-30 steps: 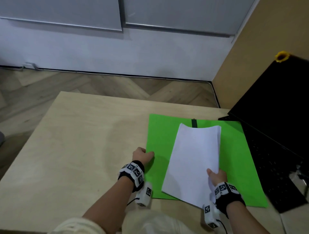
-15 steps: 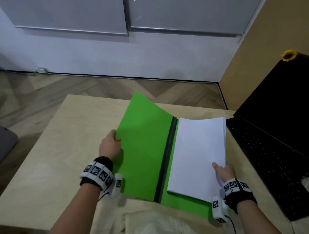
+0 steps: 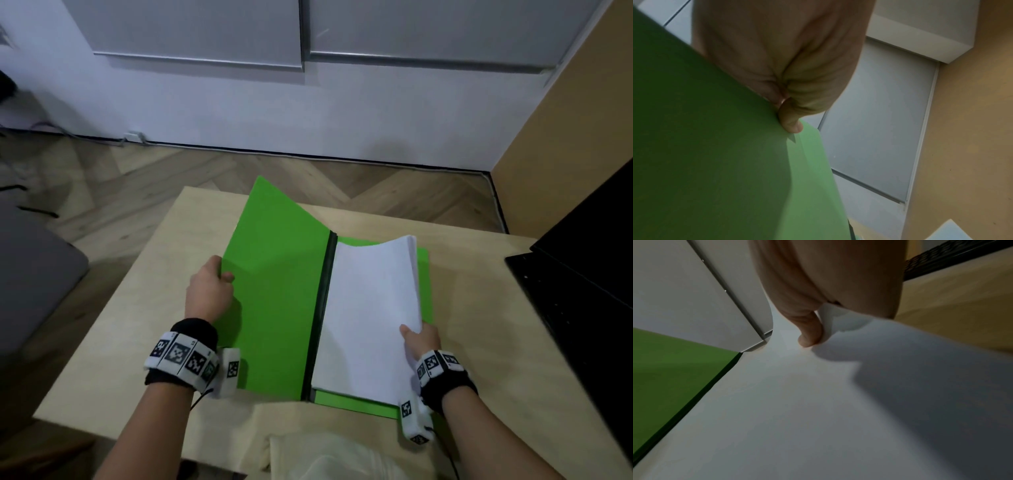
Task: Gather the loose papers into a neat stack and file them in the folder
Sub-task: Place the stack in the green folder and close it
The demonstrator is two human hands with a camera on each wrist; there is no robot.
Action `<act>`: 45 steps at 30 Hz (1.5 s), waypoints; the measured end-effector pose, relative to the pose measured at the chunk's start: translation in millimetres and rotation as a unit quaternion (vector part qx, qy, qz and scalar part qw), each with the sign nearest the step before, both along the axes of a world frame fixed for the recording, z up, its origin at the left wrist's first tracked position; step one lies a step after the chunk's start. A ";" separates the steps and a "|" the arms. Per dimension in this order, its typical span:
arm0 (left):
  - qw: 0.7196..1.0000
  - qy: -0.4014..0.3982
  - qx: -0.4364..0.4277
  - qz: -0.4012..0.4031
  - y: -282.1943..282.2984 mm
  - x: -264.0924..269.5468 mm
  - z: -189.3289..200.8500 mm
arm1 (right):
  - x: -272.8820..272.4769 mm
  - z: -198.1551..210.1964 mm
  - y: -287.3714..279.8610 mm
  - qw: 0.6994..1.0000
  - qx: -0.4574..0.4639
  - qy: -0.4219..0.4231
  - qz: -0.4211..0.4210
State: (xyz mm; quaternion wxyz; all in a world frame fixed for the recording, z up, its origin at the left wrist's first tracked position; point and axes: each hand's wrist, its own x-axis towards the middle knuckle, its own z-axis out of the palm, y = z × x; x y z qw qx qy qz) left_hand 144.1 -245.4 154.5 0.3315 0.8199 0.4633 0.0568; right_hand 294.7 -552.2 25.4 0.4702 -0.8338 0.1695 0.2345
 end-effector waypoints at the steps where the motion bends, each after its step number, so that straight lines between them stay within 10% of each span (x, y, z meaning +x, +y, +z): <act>1: 1.000 -0.004 -0.006 0.002 0.7 -0.5 1.2 | -0.6 -0.9 1.9 1.000 -0.007 0.000 0.002; 12: 0.996 -0.038 -0.055 -0.062 -12.9 -0.6 24.4 | 6.1 0.2 4.3 0.995 -0.068 -0.027 0.065; 18: 0.965 -0.026 -0.215 -0.145 -25.5 -21.4 59.2 | 17.2 19.8 9.3 0.971 -0.209 -0.060 0.099; 26: 0.916 -0.048 -0.316 -0.244 -68.0 -23.0 85.3 | -2.8 136.8 81.5 0.956 0.113 -0.151 0.226; 31: 0.877 0.029 -0.380 -0.293 -85.7 4.7 41.5 | -10.7 156.9 58.4 0.934 0.074 -0.122 0.326; 45: 0.941 0.108 -0.311 -0.081 -97.2 41.6 -85.6 | -2.6 33.9 -46.7 0.978 -0.153 0.038 0.136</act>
